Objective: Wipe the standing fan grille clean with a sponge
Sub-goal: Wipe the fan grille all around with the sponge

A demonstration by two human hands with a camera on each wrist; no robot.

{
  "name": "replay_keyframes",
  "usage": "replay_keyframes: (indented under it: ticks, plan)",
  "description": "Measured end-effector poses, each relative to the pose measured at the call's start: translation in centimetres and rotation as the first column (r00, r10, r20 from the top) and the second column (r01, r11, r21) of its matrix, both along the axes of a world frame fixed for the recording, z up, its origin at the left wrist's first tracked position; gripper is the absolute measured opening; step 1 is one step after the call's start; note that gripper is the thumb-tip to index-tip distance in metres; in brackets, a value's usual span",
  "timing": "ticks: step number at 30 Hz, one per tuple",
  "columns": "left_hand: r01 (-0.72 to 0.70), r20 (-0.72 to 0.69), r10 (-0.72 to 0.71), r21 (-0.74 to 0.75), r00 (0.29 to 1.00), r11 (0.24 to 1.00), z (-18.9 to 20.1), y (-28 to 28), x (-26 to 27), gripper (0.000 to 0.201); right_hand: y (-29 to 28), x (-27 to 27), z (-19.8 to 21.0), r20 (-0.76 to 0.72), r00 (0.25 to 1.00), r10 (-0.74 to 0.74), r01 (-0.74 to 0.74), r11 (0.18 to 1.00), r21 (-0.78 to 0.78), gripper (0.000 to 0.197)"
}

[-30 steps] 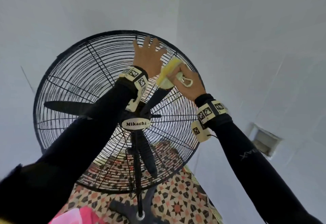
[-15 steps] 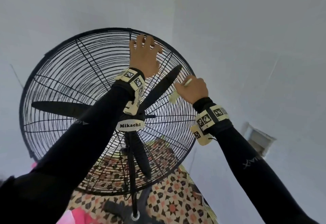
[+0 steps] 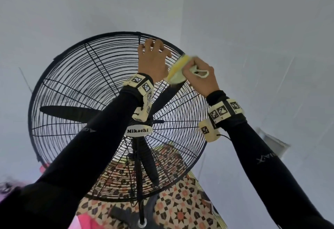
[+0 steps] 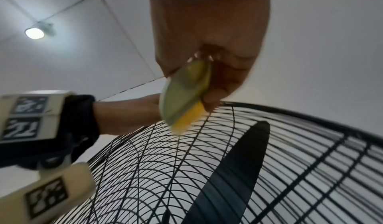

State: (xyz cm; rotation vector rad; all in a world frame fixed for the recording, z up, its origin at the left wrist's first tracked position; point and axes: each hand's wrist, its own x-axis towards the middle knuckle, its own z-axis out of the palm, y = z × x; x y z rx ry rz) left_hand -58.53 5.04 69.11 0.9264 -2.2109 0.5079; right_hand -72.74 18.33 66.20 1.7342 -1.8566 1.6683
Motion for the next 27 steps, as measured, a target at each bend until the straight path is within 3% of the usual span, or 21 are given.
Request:
replay_keyframes:
  ticks: [2, 4, 6, 7, 10, 12, 14, 16, 17, 19, 21, 23, 24, 25, 26, 27]
  plan:
    - [-0.003, -0.008, 0.003, 0.006, 1.000, 1.000, 0.0, -0.1, 0.0, 0.041, -0.4, -0.4, 0.0, 0.074, 0.996, 0.057, -0.056, 0.998, -0.011, 0.017]
    - [-0.003, -0.006, 0.003, 0.017, 1.000, 1.000, 0.1, -0.4, 0.2, 0.041, -0.7, -1.4, 0.0, 0.110, 0.990, -0.089, 0.072, 0.985, 0.154, 0.022]
    - [-0.010, -0.004, 0.010, 0.021, 1.000, 1.000, 0.2, -0.4, 0.3, 0.041, -0.6, -2.5, 0.5, -0.088, 0.960, -0.266, 0.279, 0.892, 0.356, 0.023]
    - [-0.010, -0.004, 0.010, 0.021, 1.000, 1.000, 0.1, -0.2, 0.2, 0.041, -0.3, -2.7, 0.9, -0.129, 0.950, -0.283, 0.311, 0.874, 0.372, 0.022]
    - [-0.016, -0.017, 0.017, 0.001, 1.000, 1.000, -0.1, 0.4, -0.3, 0.041, -0.1, -2.1, 1.6, 0.016, 0.998, -0.065, 0.061, 0.986, 0.157, 0.015]
    - [-0.020, -0.020, 0.020, 0.001, 1.000, 1.000, -0.1, 0.4, -0.1, 0.041, -0.3, -1.7, 1.4, 0.114, 0.993, 0.007, -0.019, 0.995, 0.103, 0.015]
    - [-0.022, -0.011, 0.022, 0.013, 1.000, 1.000, 0.2, 0.2, 0.2, 0.041, -0.5, -2.3, 1.2, 0.068, 0.994, -0.091, 0.070, 0.964, 0.257, 0.016]
    - [-0.033, 0.000, 0.033, 0.018, 0.999, 0.999, 0.4, 0.2, 0.3, 0.042, -0.5, -3.2, 1.4, -0.152, 0.961, -0.231, 0.275, 0.864, 0.422, 0.018]
    - [-0.033, 0.003, 0.033, 0.019, 0.999, 0.999, 0.3, 0.3, 0.2, 0.042, -0.5, -3.3, 1.5, -0.179, 0.951, -0.253, 0.306, 0.858, 0.413, 0.019]
    - [-0.034, -0.006, 0.034, 0.007, 0.999, 0.999, 0.1, 0.6, -0.1, 0.042, -0.7, -2.9, 1.7, -0.087, 0.987, -0.137, 0.156, 0.952, 0.265, 0.019]
    - [-0.038, -0.005, 0.038, 0.001, 0.999, 0.999, 0.0, 0.8, -0.2, 0.042, -0.9, -2.0, 1.8, 0.063, 0.998, -0.004, -0.003, 0.994, 0.112, 0.020]
    - [-0.038, -0.001, 0.038, 0.010, 0.999, 0.999, 0.1, 0.5, 0.0, 0.042, -1.1, -2.1, 1.6, 0.119, 0.992, -0.049, 0.031, 0.988, 0.151, 0.026]
    - [-0.039, -0.005, 0.039, 0.012, 0.999, 0.999, 0.1, 0.4, 0.1, 0.042, -1.1, -2.4, 1.6, 0.052, 0.988, -0.148, 0.130, 0.957, 0.261, 0.030]
    - [-0.040, -0.010, 0.040, 0.011, 0.999, 0.999, 0.2, 0.3, 0.2, 0.042, -1.2, -2.9, 1.5, -0.100, 0.962, -0.253, 0.272, 0.875, 0.400, 0.036]
    - [-0.038, -0.010, 0.038, 0.010, 0.999, 0.999, 0.2, 0.3, 0.3, 0.042, -1.0, -3.3, 1.5, -0.248, 0.919, -0.306, 0.391, 0.778, 0.491, 0.041]
    - [-0.032, -0.007, 0.033, 0.011, 0.999, 0.999, 0.1, 0.4, 0.2, 0.042, -0.9, -3.7, 1.8, -0.304, 0.900, -0.312, 0.431, 0.738, 0.519, 0.042]
